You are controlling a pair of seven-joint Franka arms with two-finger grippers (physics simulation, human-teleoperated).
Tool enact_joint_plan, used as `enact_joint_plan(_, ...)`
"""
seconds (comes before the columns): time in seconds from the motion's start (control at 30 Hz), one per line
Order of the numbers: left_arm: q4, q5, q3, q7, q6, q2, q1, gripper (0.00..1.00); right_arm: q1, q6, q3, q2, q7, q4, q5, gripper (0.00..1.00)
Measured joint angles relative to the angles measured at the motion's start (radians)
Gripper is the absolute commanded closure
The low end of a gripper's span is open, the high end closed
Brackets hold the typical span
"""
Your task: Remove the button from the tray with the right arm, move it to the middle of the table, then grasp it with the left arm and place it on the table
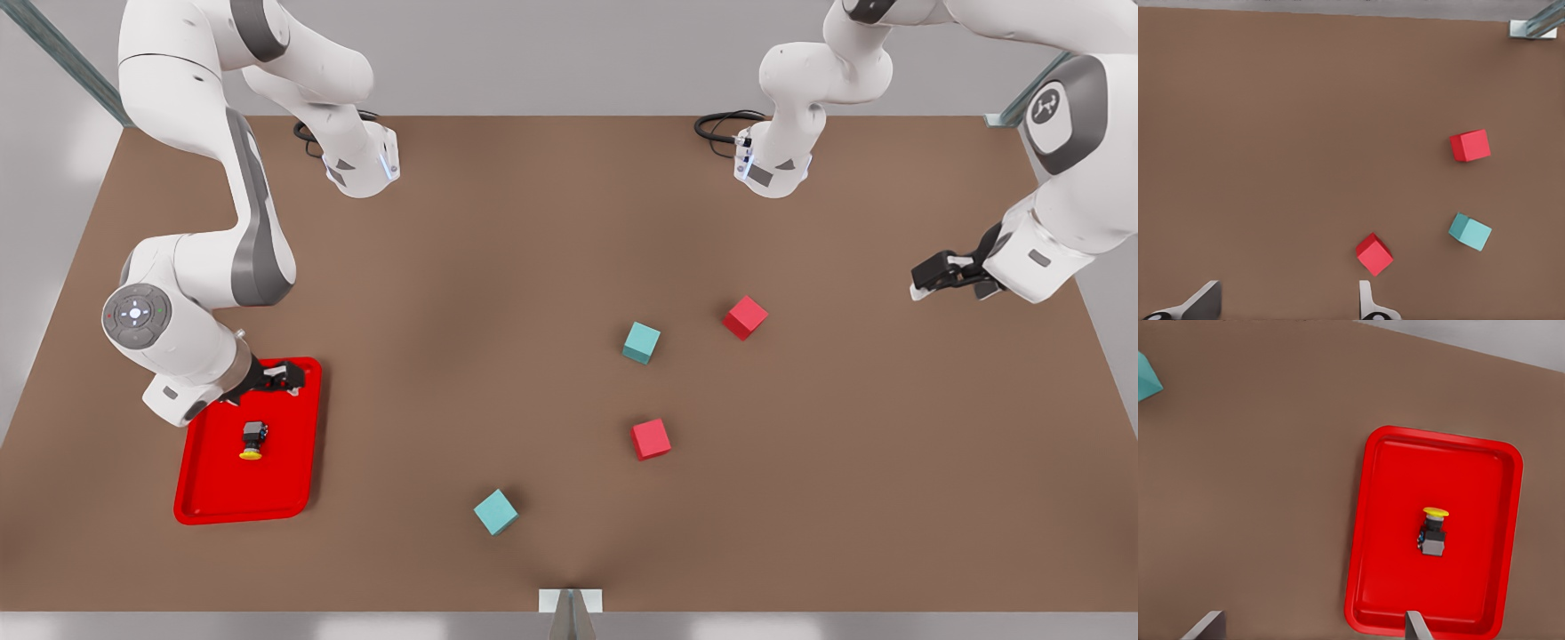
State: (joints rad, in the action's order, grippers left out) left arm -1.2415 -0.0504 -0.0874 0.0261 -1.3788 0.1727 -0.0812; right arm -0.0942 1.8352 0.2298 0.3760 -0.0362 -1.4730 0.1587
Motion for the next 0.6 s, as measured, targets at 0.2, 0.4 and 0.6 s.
enact_joint_plan(0.2,0.001,0.001,0.002,0.001,-0.014,0.018,0.000,0.00,-0.044,-0.004,0.001,0.035,0.005,-0.016,-0.003,0.00)
enact_joint_plan(0.4,0.001,0.001,0.000,0.002,-0.024,0.079,-0.011,0.00,-0.207,0.155,-0.002,0.247,-0.006,-0.194,0.004,0.00)
enact_joint_plan(0.6,0.002,0.001,0.000,0.002,-0.037,0.097,-0.010,0.00,-0.276,0.353,-0.005,0.326,-0.022,-0.210,0.007,0.00)
